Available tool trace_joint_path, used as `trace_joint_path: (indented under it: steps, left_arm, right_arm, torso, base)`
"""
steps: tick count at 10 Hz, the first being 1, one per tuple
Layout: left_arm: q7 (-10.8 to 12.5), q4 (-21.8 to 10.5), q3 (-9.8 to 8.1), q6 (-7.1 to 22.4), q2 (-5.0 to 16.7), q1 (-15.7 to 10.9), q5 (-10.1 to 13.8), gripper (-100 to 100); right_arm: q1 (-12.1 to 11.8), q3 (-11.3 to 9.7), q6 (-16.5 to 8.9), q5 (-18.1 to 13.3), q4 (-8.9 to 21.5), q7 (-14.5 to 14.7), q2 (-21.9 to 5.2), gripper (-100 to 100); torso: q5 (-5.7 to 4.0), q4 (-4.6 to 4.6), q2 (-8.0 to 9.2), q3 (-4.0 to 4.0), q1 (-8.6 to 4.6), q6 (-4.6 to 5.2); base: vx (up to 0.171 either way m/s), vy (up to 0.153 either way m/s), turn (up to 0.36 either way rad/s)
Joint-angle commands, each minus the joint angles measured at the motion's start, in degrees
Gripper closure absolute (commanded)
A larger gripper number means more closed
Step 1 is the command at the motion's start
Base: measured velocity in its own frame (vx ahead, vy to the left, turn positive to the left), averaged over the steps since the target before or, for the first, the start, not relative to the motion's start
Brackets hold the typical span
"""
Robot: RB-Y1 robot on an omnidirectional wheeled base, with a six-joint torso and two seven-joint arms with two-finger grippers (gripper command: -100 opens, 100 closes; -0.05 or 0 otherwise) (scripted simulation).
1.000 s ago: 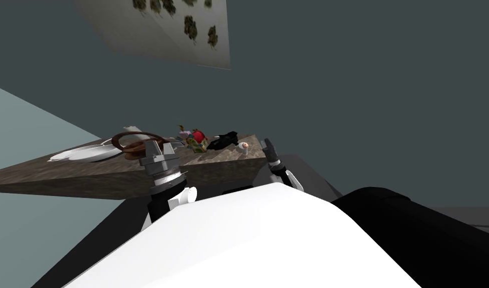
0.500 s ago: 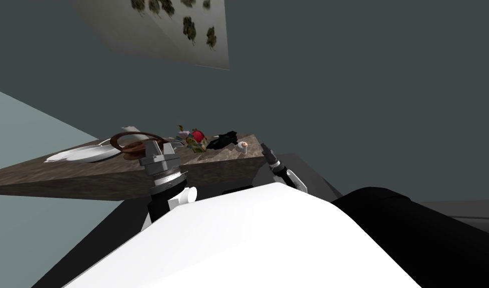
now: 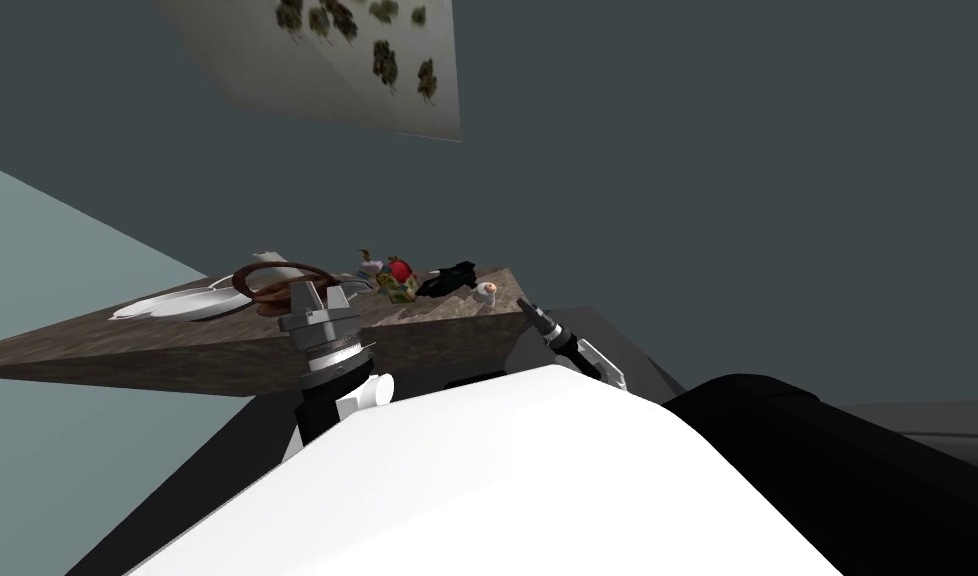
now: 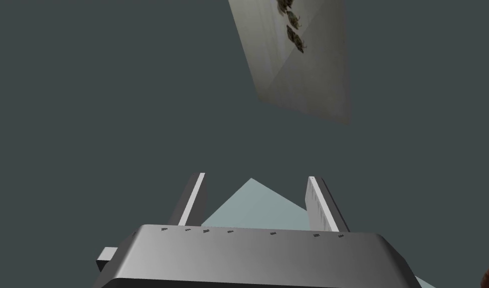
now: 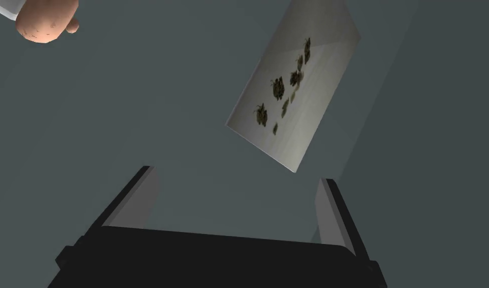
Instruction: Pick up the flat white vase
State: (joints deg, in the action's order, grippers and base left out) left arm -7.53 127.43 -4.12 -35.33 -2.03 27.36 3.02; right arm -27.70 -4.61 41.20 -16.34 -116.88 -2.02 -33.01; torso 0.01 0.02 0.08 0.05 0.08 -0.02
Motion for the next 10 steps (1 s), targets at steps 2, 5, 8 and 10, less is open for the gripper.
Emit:
trace_joint_path:
  steps: [2,5,8,10]
  left_arm:
    - [0.0,0.0,0.00,0.0,0.0,0.0,0.0,0]
    - [0.0,0.0,0.00,0.0,0.0,0.0,0.0,0]
    - [0.0,0.0,0.00,0.0,0.0,0.0,0.0,0]
    - [0.0,0.0,0.00,0.0,0.0,0.0,0.0,0]
  right_arm:
    - [0.4,-0.5,1.6,-1.7,3.8,0.6,-4.5,-100]
    - [0.3,-1.0,2.4,-2.9,6.1,1.0,-9.5,-100]
    - [0.2,-2.3,3.8,-5.4,10.9,1.7,-15.0,-100]
    - [0.2,-3.0,4.4,-6.7,13.4,2.1,-18.1,-100]
  torso:
    - [0.00,0.00,-0.03,-0.01,-0.01,0.00]
    - [0.01,-0.01,-0.05,-0.03,0.04,-0.01]
    - [0.01,-0.02,-0.11,-0.06,0.04,0.01]
    - [0.02,-0.03,-0.17,-0.09,0.04,0.01]
  base:
    - [-0.014,0.026,0.045]
    - [-0.008,0.031,0.063]
    - [0.011,0.036,0.113]
    - [0.025,0.039,0.129]
